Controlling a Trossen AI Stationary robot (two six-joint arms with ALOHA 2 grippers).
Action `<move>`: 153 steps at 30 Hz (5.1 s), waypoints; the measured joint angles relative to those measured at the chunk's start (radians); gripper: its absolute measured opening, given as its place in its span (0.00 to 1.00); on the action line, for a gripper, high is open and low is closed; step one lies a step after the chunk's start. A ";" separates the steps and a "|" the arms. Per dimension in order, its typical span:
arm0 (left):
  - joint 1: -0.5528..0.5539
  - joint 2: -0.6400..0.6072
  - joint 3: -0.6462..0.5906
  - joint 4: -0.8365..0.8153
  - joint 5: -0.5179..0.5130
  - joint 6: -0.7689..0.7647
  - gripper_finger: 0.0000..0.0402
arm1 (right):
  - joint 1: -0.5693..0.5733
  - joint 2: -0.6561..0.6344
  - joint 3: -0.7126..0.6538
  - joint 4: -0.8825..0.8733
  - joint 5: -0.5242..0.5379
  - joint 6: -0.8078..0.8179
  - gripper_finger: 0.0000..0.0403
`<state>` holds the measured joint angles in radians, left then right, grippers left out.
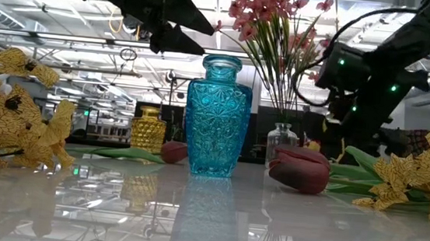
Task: Sort flowers into vase by color
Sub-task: Put the top yellow flower into the yellow vase
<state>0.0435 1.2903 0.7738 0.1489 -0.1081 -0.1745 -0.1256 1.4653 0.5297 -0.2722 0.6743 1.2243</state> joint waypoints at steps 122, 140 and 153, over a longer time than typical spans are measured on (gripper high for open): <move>-0.027 0.000 0.000 0.029 0.003 -0.028 0.85 | 0.859 -0.505 0.375 0.106 0.893 -1.183 0.02; -0.026 0.000 0.000 0.055 0.003 -0.028 0.85 | 0.787 -0.438 0.458 0.210 0.898 -1.246 0.02; -0.026 0.000 0.000 0.054 0.003 -0.021 0.85 | 0.731 -0.437 0.763 0.212 0.891 -1.515 0.02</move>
<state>0.0174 1.2900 0.7738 0.2028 -0.1055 -0.1955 0.6056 1.0286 1.2928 -0.0597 1.5654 -0.2910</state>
